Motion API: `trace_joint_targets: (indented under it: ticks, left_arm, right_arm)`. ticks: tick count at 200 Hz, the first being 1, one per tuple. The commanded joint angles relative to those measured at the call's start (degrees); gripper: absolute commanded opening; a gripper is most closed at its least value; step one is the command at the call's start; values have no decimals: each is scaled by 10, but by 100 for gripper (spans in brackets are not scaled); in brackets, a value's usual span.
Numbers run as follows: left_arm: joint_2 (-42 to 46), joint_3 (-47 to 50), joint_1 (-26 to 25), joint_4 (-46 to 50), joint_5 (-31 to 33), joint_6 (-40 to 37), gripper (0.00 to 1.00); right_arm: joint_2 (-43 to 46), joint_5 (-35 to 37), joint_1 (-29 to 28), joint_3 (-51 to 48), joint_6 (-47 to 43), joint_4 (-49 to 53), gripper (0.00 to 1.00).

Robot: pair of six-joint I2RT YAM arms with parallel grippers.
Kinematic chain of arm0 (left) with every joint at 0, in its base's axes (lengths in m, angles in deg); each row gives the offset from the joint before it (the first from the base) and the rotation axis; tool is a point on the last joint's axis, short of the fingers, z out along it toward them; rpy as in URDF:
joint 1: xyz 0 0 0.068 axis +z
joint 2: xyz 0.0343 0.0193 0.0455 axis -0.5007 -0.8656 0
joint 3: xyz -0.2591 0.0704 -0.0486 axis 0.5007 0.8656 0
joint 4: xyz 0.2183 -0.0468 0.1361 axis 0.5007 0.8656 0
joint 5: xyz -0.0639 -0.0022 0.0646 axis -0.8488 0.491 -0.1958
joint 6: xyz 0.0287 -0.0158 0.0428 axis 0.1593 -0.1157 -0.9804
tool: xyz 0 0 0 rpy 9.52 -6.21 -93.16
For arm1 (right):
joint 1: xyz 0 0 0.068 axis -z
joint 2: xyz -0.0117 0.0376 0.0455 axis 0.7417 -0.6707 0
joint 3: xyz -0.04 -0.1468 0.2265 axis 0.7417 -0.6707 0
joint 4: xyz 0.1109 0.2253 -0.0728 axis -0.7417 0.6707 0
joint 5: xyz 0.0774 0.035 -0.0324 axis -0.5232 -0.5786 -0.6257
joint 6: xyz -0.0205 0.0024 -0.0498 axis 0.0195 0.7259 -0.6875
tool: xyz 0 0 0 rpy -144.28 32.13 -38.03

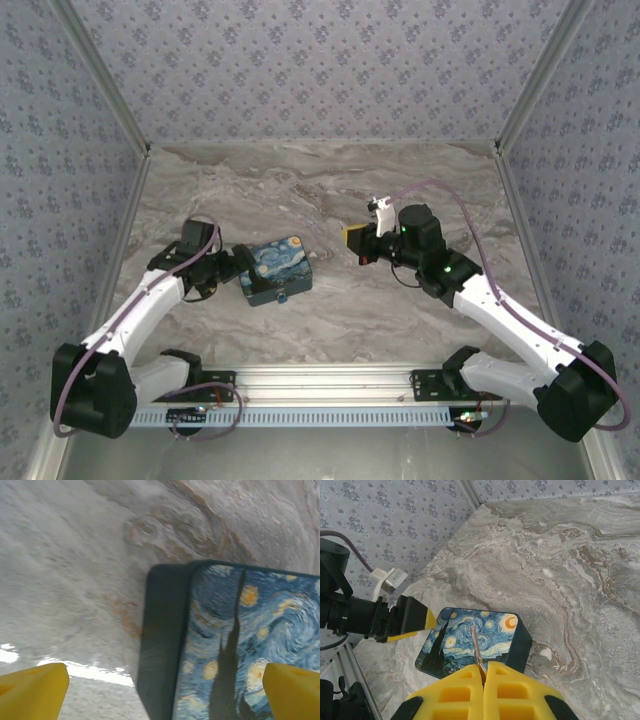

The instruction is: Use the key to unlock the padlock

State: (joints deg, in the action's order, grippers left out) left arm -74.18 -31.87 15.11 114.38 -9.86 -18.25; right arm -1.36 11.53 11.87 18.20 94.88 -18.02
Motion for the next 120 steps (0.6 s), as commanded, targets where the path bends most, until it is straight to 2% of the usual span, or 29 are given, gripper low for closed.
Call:
trace_joint_targets:
  ticks: [1,63,120]
  left_arm:
    - [-11,6,3,-87,-68,7,99]
    - [-103,-3,-5,-155,-81,-38,99]
    - [-209,-75,-77,-182,-63,-62,97]
  right_arm:
    - [-1,9,-4,-8,-11,15,0]
    - [0,2,-4,-8,-10,21,0]
    - [13,12,-5,-21,-8,77,0]
